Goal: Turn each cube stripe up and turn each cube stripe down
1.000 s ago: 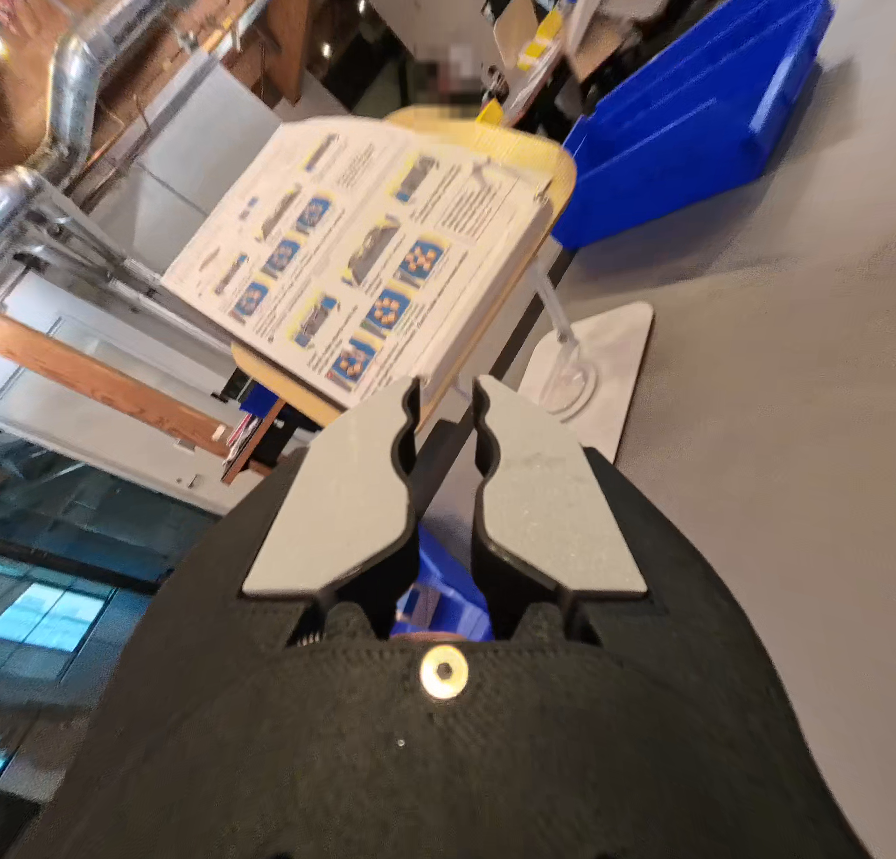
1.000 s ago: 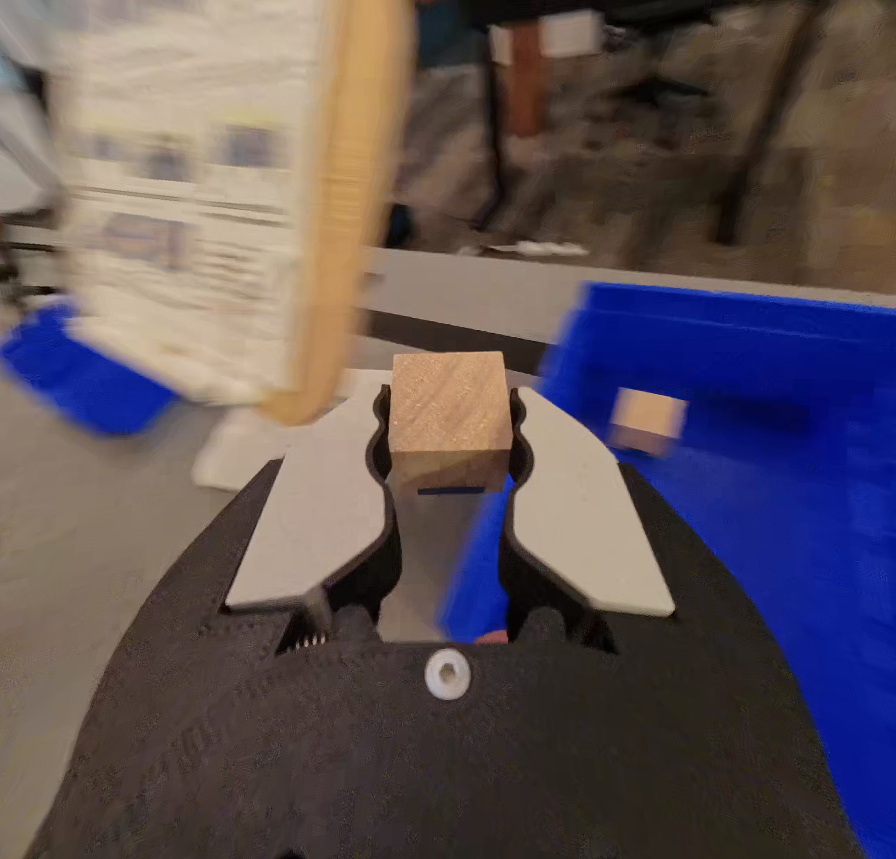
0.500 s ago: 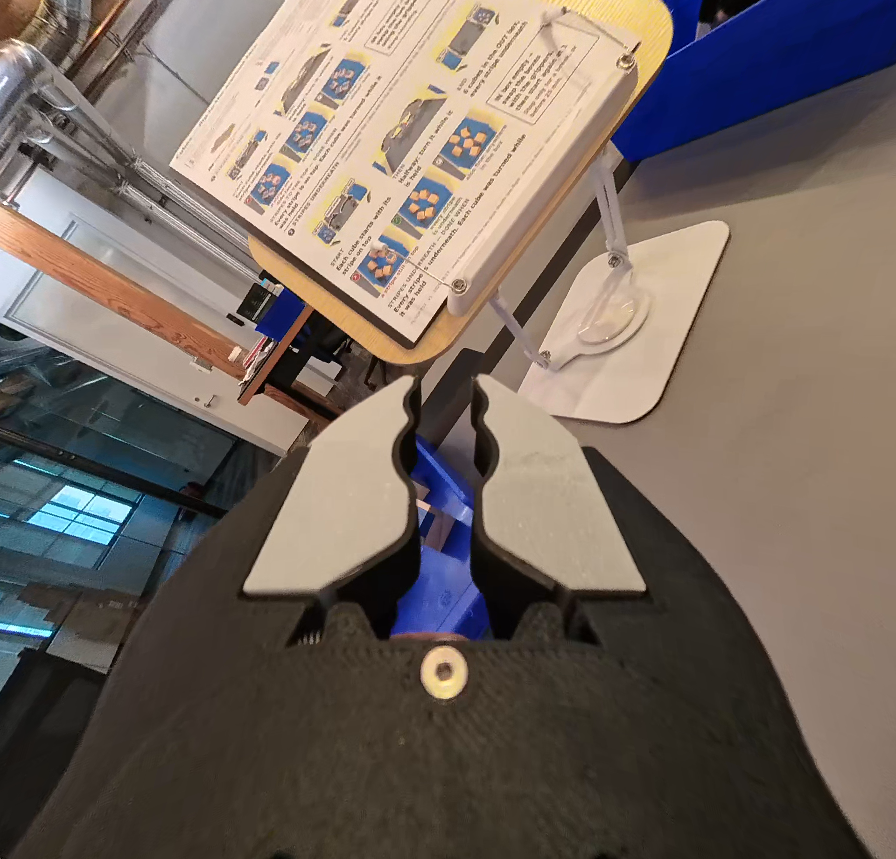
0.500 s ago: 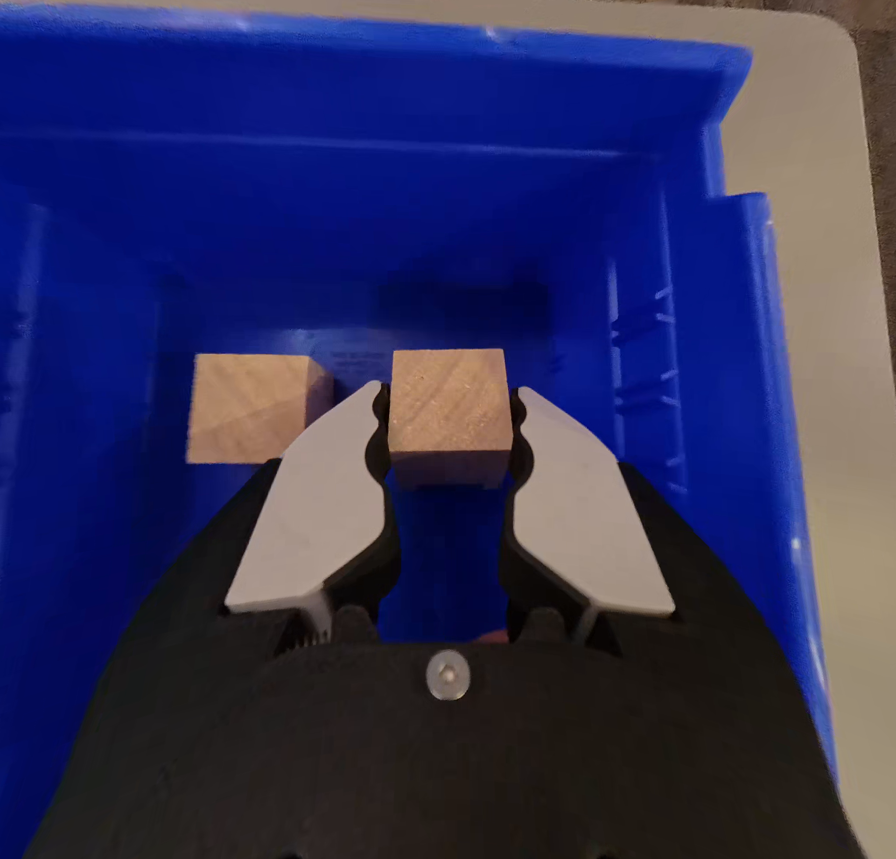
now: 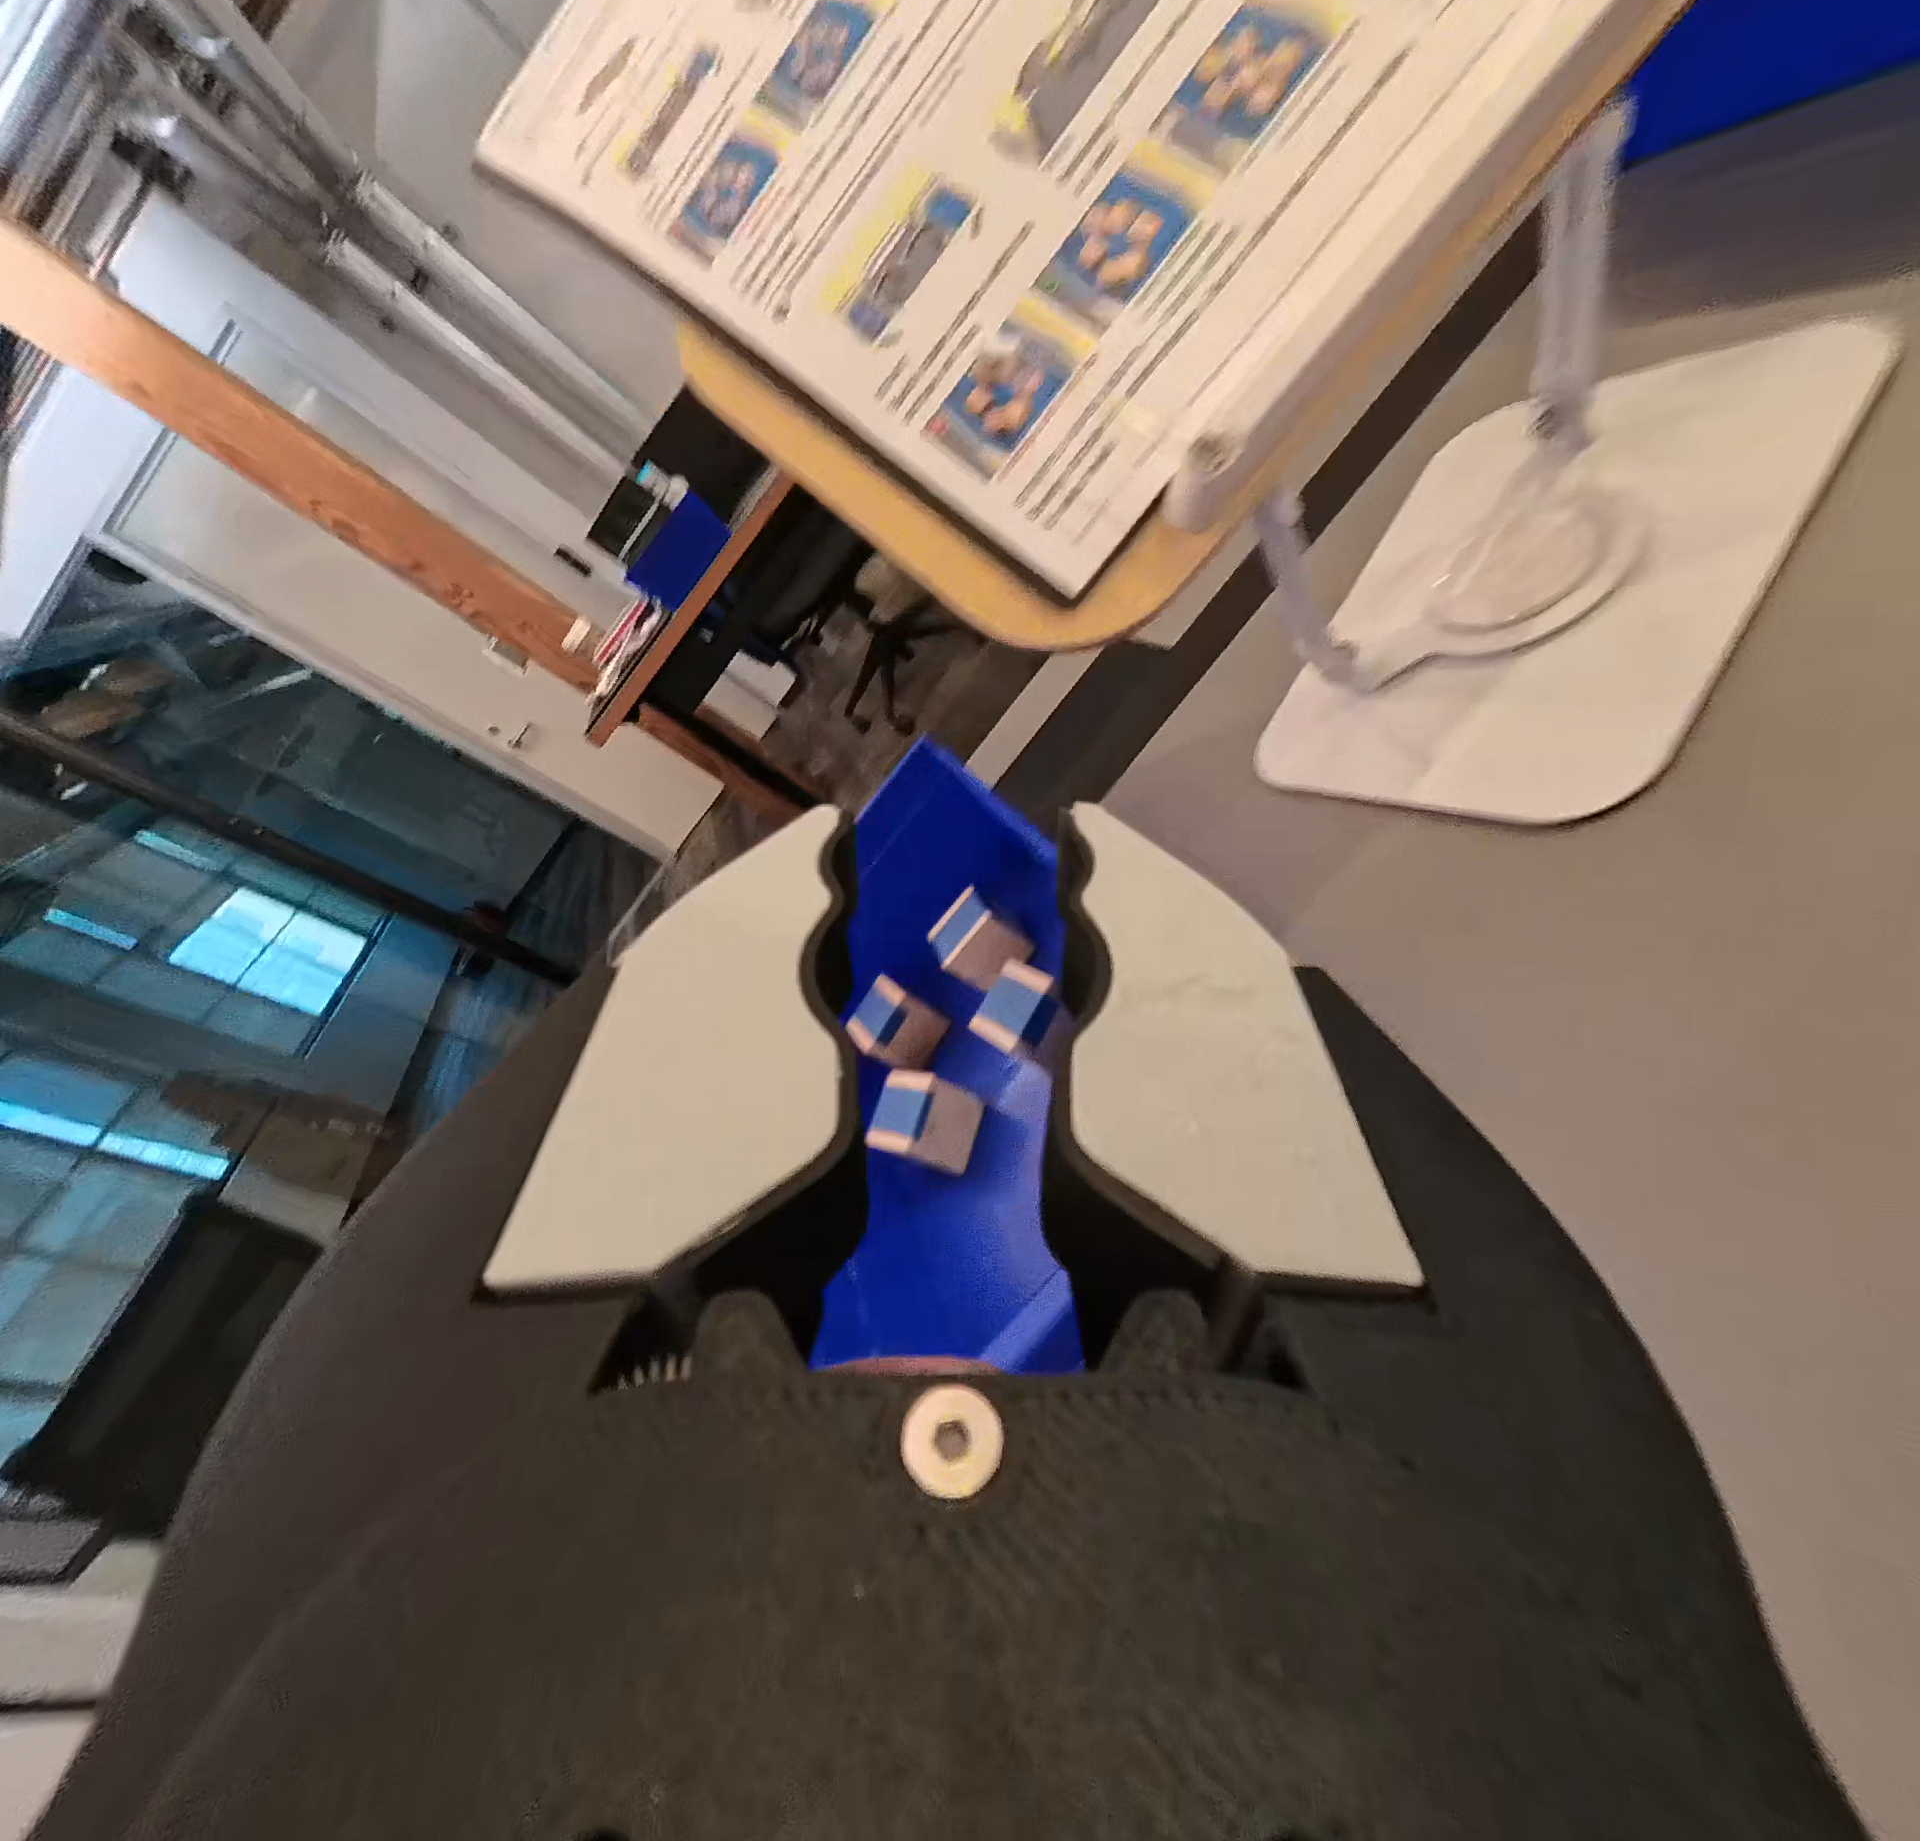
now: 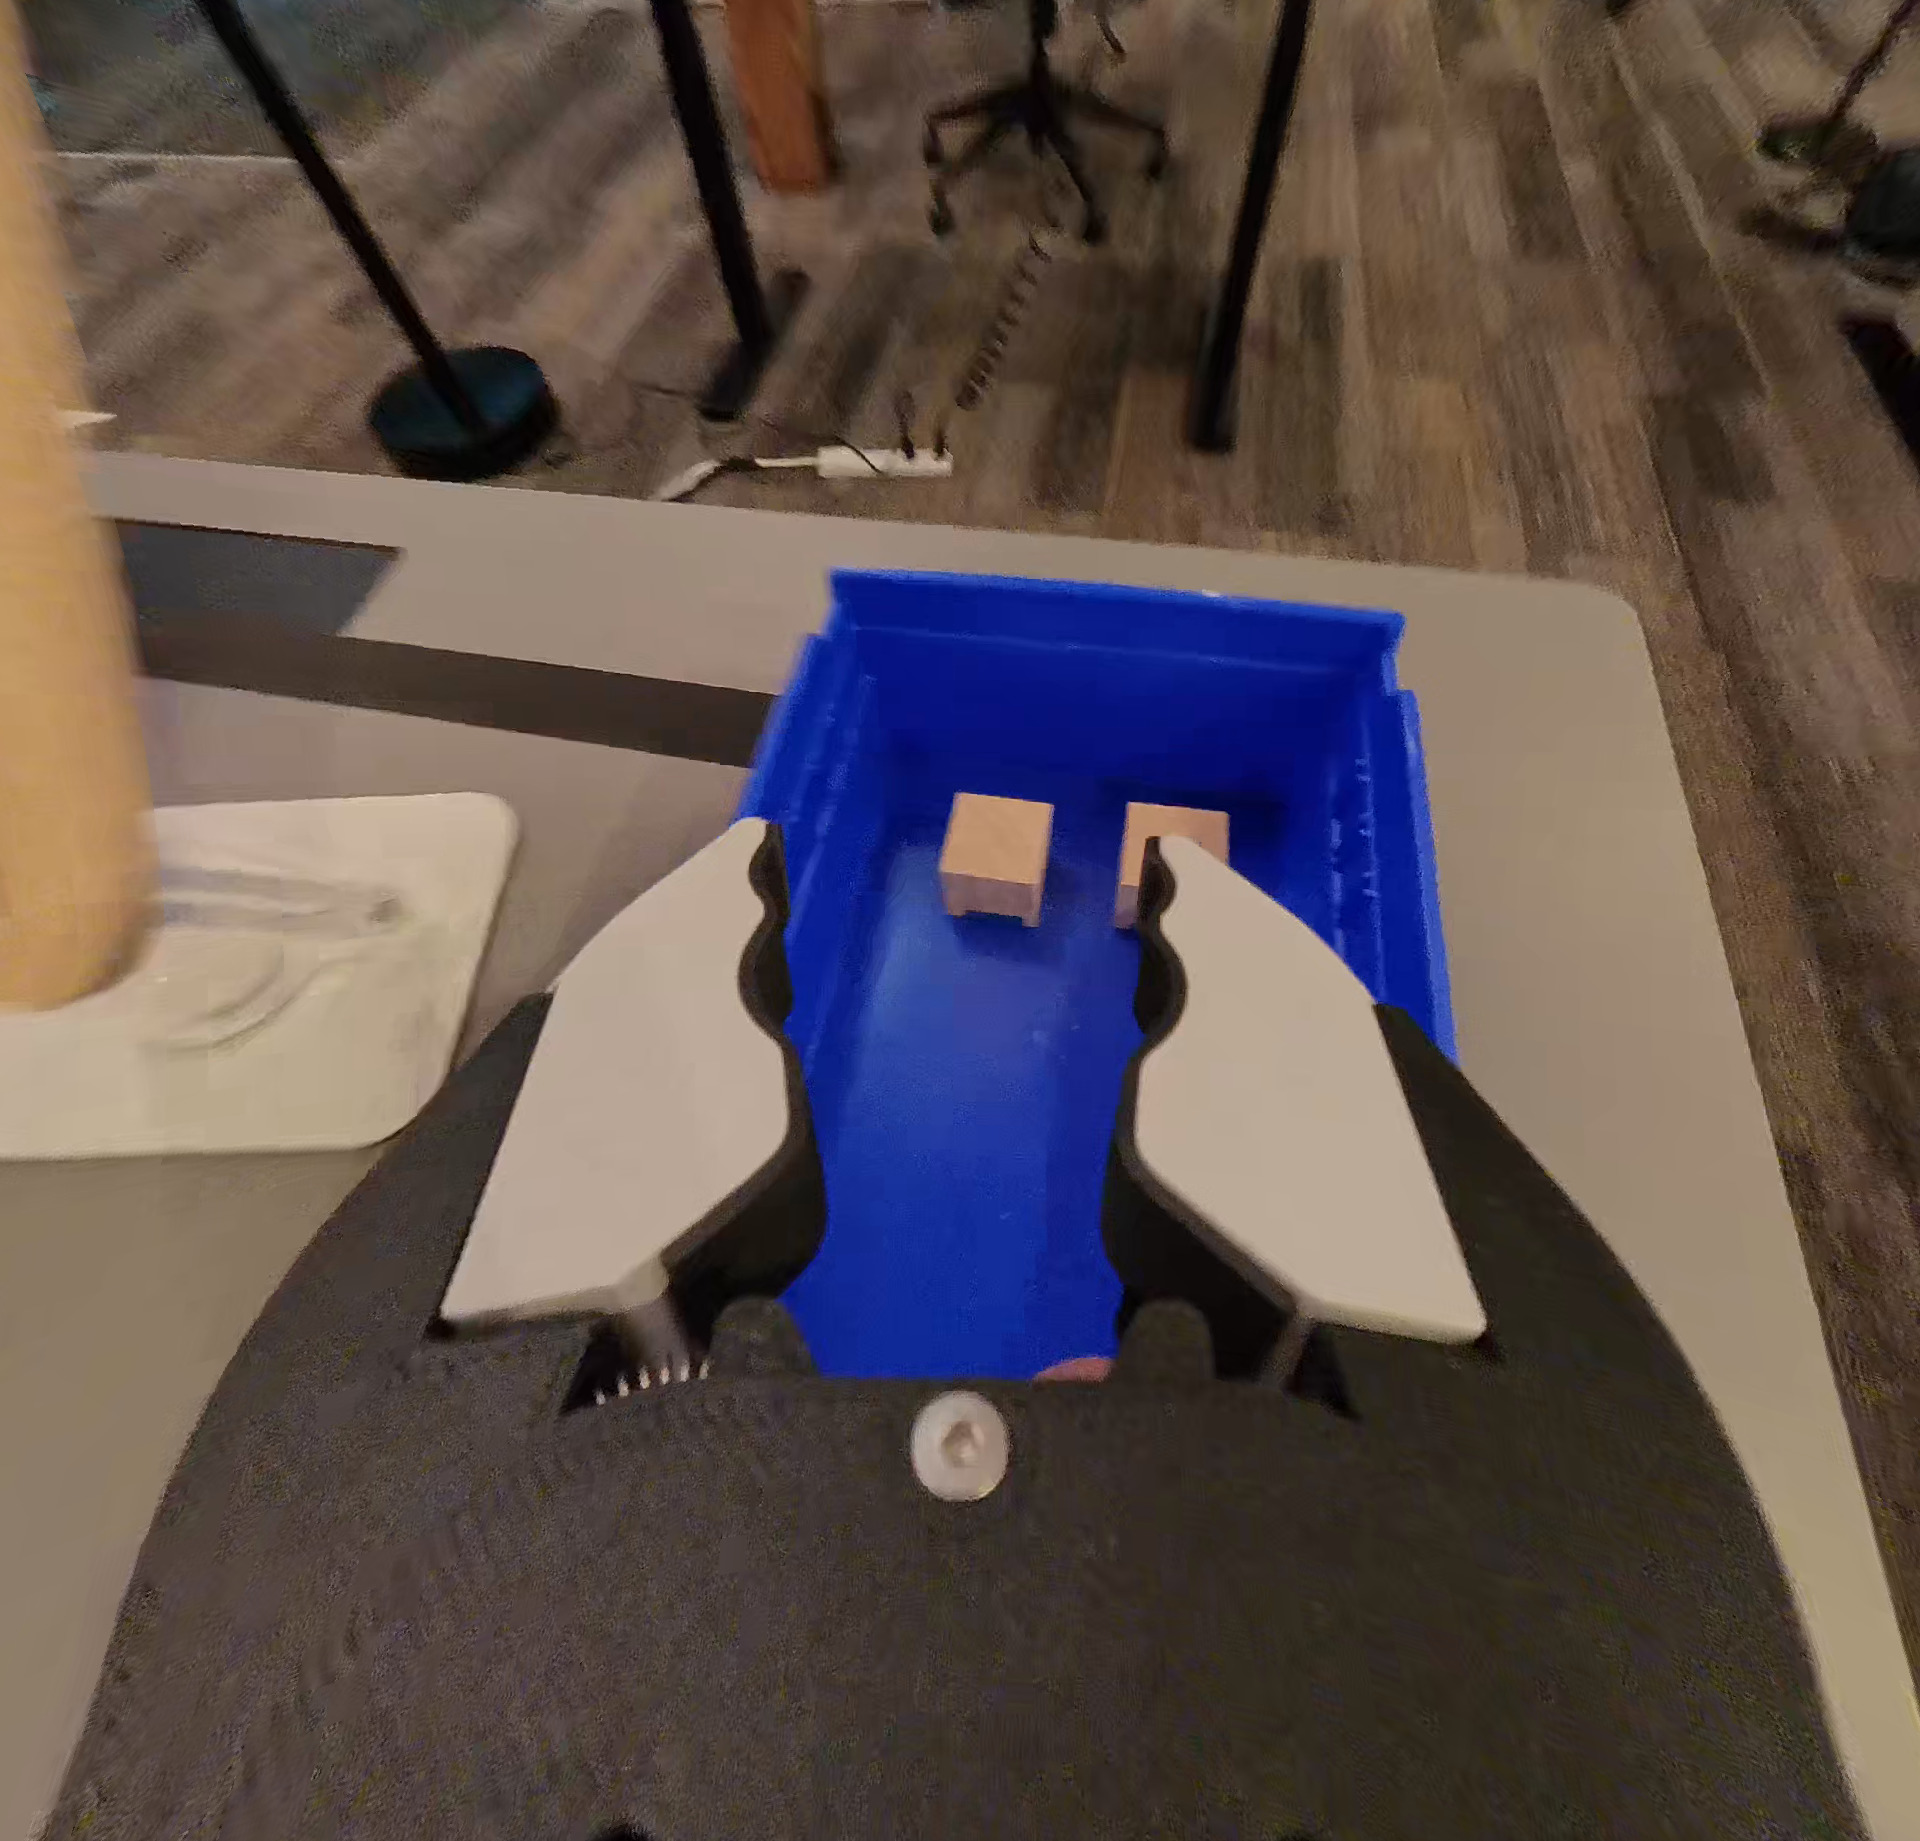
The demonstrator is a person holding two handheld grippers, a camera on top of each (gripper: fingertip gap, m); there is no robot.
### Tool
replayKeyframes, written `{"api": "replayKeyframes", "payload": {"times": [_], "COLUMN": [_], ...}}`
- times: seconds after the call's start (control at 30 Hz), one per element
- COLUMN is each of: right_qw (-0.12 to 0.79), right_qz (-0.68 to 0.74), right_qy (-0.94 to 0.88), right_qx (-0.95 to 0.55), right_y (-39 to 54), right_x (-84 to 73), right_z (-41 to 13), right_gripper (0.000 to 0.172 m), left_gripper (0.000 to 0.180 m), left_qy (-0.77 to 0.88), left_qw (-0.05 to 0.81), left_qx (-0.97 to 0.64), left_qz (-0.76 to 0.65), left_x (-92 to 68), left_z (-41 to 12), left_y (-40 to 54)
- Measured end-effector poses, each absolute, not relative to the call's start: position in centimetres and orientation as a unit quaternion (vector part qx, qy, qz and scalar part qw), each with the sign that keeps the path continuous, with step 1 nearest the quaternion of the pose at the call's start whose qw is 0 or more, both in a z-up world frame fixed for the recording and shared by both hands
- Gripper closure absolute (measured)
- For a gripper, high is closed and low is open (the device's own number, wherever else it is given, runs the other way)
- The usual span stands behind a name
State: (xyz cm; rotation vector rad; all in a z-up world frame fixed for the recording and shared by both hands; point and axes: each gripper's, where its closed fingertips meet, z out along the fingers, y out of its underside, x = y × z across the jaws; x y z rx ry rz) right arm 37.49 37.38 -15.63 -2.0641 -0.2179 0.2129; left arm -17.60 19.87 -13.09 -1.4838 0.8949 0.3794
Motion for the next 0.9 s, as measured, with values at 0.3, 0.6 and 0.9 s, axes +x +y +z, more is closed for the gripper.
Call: {"api": "replayKeyframes", "payload": {"times": [0.3,0.6,0.9], "right_qw": [0.522,0.483,0.474], "right_qz": [0.13,0.211,0.225], "right_qy": [-0.187,-0.251,-0.286], "right_qx": [-0.822,-0.812,-0.802], "right_y": [27.0,22.6,21.2], "right_x": [30.4,23.5,20.3], "right_z": [-13.5,-16.3,-16.5], "right_gripper": [0.11,0.111,0.112], "left_gripper": [0.131,0.113,0.118], "left_qy": [0.367,0.506,0.52], "left_qw": [0.533,0.245,0.009], "left_qx": [-0.74,-0.808,-0.824], "left_qz": [0.184,0.174,0.225], "left_x": [-25.6,-30.5,-34.2], "left_z": [-15.5,-25.6,-32.7], "left_y": [26.3,33.5,37.5]}}
